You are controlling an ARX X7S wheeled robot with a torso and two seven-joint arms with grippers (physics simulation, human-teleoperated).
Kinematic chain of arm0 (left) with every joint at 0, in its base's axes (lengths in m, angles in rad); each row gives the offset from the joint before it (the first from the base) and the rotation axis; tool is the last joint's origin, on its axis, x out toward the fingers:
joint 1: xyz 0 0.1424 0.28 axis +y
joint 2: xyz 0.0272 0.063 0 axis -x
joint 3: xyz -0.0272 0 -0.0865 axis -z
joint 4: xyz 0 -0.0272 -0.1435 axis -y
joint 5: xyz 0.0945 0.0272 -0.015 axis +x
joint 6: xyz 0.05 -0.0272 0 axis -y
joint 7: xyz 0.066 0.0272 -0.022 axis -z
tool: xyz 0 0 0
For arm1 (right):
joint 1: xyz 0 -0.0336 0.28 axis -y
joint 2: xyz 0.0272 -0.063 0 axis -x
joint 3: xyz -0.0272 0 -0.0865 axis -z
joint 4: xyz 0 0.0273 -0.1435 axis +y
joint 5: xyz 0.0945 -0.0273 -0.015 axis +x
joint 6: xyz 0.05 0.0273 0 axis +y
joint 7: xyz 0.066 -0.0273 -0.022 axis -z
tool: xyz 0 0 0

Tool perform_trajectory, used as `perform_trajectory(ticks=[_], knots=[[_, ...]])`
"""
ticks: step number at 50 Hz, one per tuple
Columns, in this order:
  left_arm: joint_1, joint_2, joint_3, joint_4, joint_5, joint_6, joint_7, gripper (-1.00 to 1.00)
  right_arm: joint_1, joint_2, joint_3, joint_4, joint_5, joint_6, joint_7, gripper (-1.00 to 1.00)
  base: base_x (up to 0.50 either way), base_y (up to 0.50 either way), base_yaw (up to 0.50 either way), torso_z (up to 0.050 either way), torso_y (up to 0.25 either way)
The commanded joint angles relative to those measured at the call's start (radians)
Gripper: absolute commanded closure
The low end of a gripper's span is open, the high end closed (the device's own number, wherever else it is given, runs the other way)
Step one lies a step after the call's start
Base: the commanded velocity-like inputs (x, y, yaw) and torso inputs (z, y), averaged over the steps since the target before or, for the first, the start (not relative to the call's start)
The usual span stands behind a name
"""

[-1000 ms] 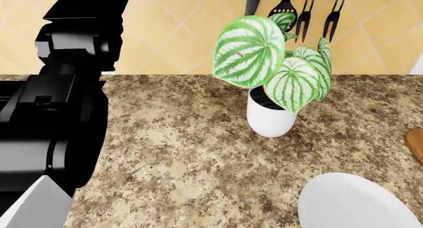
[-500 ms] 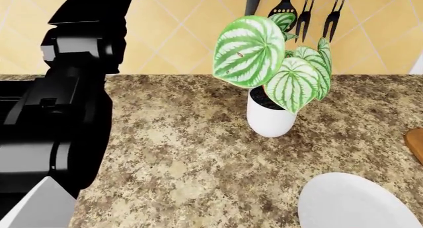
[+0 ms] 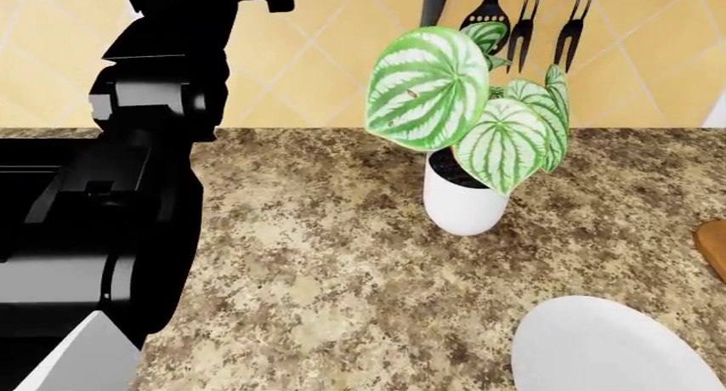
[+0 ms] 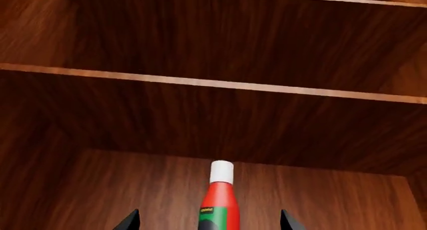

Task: Pick the shrimp from the plate and place it on the cutting board. Then pick the condiment bottle from the cabinet and place it next to the cutting board.

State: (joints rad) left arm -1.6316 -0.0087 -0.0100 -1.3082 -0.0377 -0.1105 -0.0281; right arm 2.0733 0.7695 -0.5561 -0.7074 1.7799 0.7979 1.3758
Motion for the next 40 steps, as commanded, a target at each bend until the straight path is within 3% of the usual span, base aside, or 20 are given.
perform_trajectory(ticks=[1,18,27,40], knots=[[0.05,0.005,-0.018,0.0,-0.019,0.051,-0.038,-1.0,0.084,-0.045,-0.02,0.093,-0.067,0.043,-0.055,-1.0,0.0,0.0,0.0,0.0,0.0],[0.2,0.006,-0.08,0.0,-0.049,0.167,-0.003,-1.0,0.074,-0.111,-0.053,0.33,-0.247,0.032,-0.254,-1.0,0.0,0.0,0.0,0.0,0.0],[0.212,0.006,-0.153,0.0,-0.07,0.205,0.062,-1.0,0.048,-0.133,-0.07,0.422,-0.308,0.01,-0.335,-1.0,0.0,0.0,0.0,0.0,0.0],[0.216,0.007,-0.15,0.0,-0.062,0.196,0.061,-1.0,0.089,-0.206,-0.132,0.633,-0.392,0.027,-0.456,-1.0,0.0,0.0,0.0,0.0,0.0]])
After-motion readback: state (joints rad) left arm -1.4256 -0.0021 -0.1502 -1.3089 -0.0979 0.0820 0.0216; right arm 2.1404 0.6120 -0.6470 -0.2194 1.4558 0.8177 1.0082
